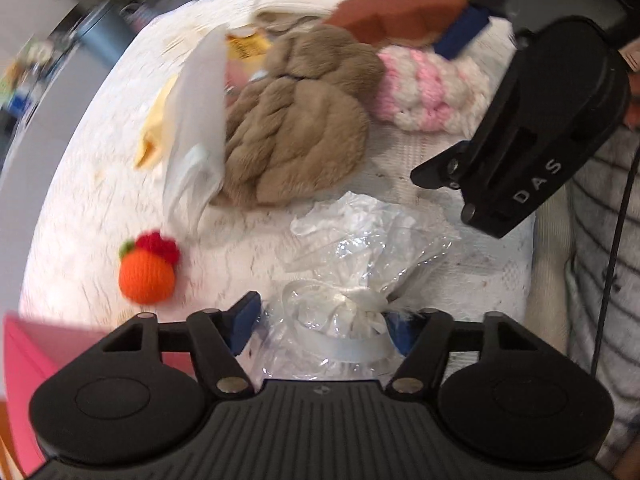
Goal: Organize soft objects
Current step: 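Close left tool on the clear plastic bag while right tool closes on the pink-white crocheted toy, then lift the plastic bag with left tool while right tool lifts the crocheted toy toward the box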
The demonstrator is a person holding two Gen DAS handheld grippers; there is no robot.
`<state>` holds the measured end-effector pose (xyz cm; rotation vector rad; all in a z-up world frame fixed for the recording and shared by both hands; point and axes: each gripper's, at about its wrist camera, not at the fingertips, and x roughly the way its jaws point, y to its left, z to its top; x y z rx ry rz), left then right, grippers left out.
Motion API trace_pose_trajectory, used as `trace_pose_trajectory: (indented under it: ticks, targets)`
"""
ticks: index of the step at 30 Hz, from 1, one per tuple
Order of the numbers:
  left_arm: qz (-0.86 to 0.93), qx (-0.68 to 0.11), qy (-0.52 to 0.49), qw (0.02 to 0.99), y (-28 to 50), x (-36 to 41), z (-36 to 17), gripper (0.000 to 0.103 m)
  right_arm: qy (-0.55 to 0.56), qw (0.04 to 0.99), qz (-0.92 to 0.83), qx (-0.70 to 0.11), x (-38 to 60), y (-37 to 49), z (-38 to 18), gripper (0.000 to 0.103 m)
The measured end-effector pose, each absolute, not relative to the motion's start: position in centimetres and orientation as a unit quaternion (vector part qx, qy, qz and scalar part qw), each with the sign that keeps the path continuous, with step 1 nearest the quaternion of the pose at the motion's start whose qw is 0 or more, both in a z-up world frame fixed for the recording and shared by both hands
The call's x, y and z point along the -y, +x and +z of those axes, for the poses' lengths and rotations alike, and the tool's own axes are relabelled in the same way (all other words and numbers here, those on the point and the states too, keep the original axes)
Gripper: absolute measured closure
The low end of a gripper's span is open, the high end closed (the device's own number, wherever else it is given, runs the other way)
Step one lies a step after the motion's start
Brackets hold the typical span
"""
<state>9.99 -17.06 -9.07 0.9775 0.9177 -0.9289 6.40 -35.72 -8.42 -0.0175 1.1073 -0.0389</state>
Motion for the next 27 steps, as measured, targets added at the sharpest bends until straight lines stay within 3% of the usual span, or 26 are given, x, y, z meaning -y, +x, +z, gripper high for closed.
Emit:
trace_pose_trajectory:
  ticks: [3,5,11,13,15,16,17,22,24,25,26,27]
  targets:
    - [-0.403,-0.397,0.433,0.701,8.9,16.0,-8.9,0.031,-0.014,0.854,-0.024,-0.520,35.9,6.0,-8.1,0.015]
    - [-0.392,-0.391,0.435,0.710,8.0,15.8,-8.9,0.032,-0.031,0.855,-0.034,-0.517,35.8,5.7,-7.8,0.033]
    - [-0.378,-0.368,0.387,0.756,6.1,14.7,-7.1,0.032,-0.051,0.860,-0.023,-0.506,35.8,4.9,-6.6,0.069]
    - [-0.373,-0.360,0.366,0.773,5.3,14.3,-5.9,0.032,-0.052,0.862,-0.009,-0.505,35.7,4.4,-5.8,0.070]
    - [-0.361,-0.368,0.346,0.784,4.9,14.1,-5.1,0.032,-0.047,0.865,0.004,-0.500,35.6,3.7,-5.0,0.080]
    - [-0.353,-0.371,0.337,0.790,4.6,13.9,-4.7,0.032,-0.039,0.865,0.018,-0.500,35.5,3.3,-4.6,0.090]
    - [-0.344,-0.372,0.322,0.800,4.2,13.3,-4.1,0.032,-0.024,0.865,0.037,-0.500,35.5,3.0,-4.3,0.092]
    - [-0.277,-0.399,0.194,0.852,3.8,9.3,-2.6,0.032,0.000,0.866,0.081,-0.493,34.5,2.0,-3.2,0.090]
    - [-0.242,-0.410,0.146,0.867,3.7,7.8,-2.5,0.032,-0.016,0.871,0.049,-0.488,34.5,2.4,-3.3,0.068]
    - [-0.232,-0.411,0.123,0.873,3.6,7.1,-2.5,0.032,-0.018,0.873,0.028,-0.487,34.7,2.8,-3.4,0.048]
    - [-0.227,-0.410,0.099,0.878,3.6,6.5,-2.7,0.032,-0.026,0.874,0.007,-0.486,34.7,3.2,-3.5,0.036]
    - [-0.225,-0.409,0.080,0.881,3.9,5.9,-3.0,0.032,-0.035,0.874,-0.005,-0.484,34.8,3.5,-3.8,0.033]
